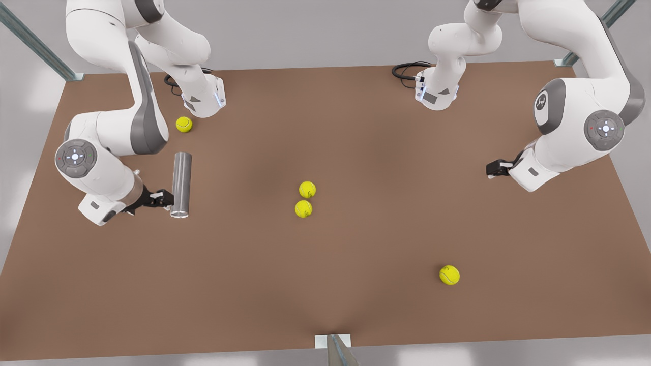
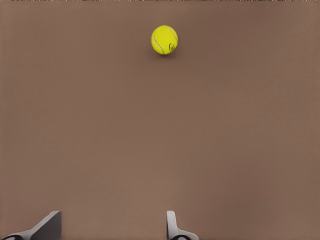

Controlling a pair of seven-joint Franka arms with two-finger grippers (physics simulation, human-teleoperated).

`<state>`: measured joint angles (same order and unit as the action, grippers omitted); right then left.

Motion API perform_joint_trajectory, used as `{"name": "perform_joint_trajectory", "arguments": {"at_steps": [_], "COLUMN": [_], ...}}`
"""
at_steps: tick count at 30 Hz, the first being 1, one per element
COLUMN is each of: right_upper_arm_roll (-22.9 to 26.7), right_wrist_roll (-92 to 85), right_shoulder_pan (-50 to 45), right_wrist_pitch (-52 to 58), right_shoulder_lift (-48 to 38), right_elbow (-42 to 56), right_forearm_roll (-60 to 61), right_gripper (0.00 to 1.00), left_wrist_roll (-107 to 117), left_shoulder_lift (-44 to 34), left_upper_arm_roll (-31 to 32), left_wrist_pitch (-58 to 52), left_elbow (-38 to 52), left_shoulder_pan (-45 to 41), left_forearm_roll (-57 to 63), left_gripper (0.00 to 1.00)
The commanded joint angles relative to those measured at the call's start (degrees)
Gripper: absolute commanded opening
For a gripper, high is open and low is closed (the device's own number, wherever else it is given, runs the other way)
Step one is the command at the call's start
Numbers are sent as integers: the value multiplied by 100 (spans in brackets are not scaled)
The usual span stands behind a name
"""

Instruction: Put the tennis tube upright

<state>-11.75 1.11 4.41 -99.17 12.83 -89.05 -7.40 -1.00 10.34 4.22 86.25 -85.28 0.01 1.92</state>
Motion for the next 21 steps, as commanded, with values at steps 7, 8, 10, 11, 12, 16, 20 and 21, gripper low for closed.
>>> {"name": "perform_joint_trajectory", "arguments": {"at_steps": [7, 8, 10, 11, 12, 16, 20, 21], "right_upper_arm_roll": [-2, -2, -20, -20, -99, -99, -99, -90], "right_wrist_roll": [425, 573, 1190, 1163, 1146, 1102, 856, 540], "right_shoulder_pan": [43, 139, 227, 236, 236, 447, 789, 983], "right_wrist_pitch": [389, 671, 645, 479, -136, -1262, -2369, -3097], "right_shoulder_lift": [202, 176, 1, -236, -842, -984, -694, -624], "right_elbow": [-95, -358, -1025, -1446, -2369, -3390, -3716, -4075], "right_forearm_roll": [89, 291, 450, 458, 458, 458, 371, 371], "right_gripper": [100, 100, 100, 100, 100, 100, 100, 100], "left_wrist_roll": [-40, -40, -40, -40, -40, -40, -40, -40], "left_shoulder_lift": [-6, -6, -6, -6, -6, 3, 11, 11], "left_upper_arm_roll": [9, 9, 9, 9, 9, 9, 9, 9], "left_wrist_pitch": [120, 111, 111, 111, 120, 120, 129, 120], "left_elbow": [3, 3, 3, 3, 3, 3, 3, 3], "left_shoulder_pan": [-9, -9, -9, -9, -9, -27, -27, -27], "left_forearm_roll": [2, 2, 2, 2, 2, 2, 2, 2], "left_gripper": [100, 100, 100, 100, 100, 100, 100, 100]}}
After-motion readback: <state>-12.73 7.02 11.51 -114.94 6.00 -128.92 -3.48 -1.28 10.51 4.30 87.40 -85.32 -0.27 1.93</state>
